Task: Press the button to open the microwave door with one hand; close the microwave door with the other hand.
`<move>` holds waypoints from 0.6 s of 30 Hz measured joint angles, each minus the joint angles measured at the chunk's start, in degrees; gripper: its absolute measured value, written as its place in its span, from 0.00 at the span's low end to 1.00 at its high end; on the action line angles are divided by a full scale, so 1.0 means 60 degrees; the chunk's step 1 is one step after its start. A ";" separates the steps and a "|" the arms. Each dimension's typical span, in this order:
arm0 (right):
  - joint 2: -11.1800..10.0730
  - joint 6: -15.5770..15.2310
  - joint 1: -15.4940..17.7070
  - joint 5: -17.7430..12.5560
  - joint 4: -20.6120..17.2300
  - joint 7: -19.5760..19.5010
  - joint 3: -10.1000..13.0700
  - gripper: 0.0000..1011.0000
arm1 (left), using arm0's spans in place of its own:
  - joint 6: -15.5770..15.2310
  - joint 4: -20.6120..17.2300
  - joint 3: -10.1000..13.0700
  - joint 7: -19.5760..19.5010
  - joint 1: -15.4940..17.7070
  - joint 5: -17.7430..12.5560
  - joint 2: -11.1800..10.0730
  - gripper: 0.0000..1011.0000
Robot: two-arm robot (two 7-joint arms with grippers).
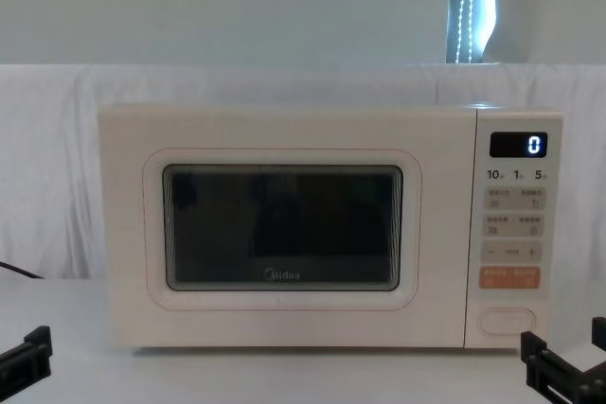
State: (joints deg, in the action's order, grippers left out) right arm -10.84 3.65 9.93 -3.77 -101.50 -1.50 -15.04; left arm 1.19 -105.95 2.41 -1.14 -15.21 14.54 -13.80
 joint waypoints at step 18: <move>0.0000 0.0000 0.0000 0.0000 0.0000 0.0000 0.0000 0.14 | 0.0000 0.0000 0.0000 0.0000 0.0000 0.0000 0.0000 0.99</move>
State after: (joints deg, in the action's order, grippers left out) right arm -10.84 3.65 9.93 -3.77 -101.50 -1.50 -15.04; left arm 1.19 -105.95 2.42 -1.14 -15.21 14.54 -13.80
